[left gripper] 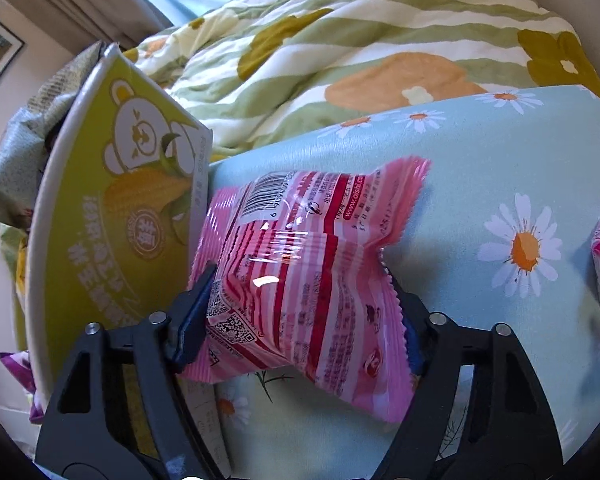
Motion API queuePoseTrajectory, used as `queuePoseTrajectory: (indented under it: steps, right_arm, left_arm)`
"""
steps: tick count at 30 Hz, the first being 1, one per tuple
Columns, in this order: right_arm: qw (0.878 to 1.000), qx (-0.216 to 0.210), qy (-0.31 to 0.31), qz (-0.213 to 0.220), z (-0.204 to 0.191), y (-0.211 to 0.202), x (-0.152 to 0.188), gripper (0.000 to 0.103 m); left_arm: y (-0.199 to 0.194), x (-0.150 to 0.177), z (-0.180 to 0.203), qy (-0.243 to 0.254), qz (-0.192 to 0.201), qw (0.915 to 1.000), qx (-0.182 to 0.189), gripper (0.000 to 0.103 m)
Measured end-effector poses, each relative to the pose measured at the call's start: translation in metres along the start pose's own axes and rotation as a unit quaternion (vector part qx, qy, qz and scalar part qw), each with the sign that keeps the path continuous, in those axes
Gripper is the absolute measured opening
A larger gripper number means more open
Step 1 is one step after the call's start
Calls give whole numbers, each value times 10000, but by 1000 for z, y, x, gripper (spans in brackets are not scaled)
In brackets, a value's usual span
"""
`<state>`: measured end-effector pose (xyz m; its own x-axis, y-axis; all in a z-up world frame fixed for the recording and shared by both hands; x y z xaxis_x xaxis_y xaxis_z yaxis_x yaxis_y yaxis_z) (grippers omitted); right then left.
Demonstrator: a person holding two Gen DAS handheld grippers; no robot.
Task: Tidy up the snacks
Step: 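Move the left tool to the pink striped bag while the right tool approaches the pink-and-white bag, then grasp the pink striped bag with the left tool while the right tool grasps the pink-and-white bag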
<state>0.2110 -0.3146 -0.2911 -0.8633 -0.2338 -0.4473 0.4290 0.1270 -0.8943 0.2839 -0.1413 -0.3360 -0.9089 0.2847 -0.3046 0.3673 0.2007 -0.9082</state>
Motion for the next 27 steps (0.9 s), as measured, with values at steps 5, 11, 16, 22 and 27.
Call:
queuePoseTrajectory:
  steps: [5,11,16,22,27]
  right_arm:
    - [10000,-4,-59,-39,-3,6,-1,97]
    - [9998,3,-146,-134,-5,16,-1,87]
    - [9997,75,-121,-175,-4,23,-1,75]
    - [9999,36,-63,-148,-6,24,-1,65]
    - [9998,48,-153,-91,-14,23,-1,44]
  left_arm:
    - [-2,2,-4,-66,57,9999,140,66]
    - [-9,9,-9,-265,97,9985,462,65]
    - [-20,17,-7,-302,173,9975,614,65]
    - [-32,23,-6,-366,211,9959,804,65]
    - [-44,23,-5,-409,306,9947,897,65]
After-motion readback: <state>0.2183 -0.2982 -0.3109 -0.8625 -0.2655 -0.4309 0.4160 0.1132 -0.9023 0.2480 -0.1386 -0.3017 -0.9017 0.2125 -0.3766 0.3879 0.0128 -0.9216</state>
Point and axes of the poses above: each gripper's, at about its wrist camera, not at the fingertips, and y roughly the way its jaws point, z to its right, x to its underside, the point moved 2 cm from there along y, roughly the way its jaws point, and after that the axes turned 5 degrees about x, right-handed, at the moved point
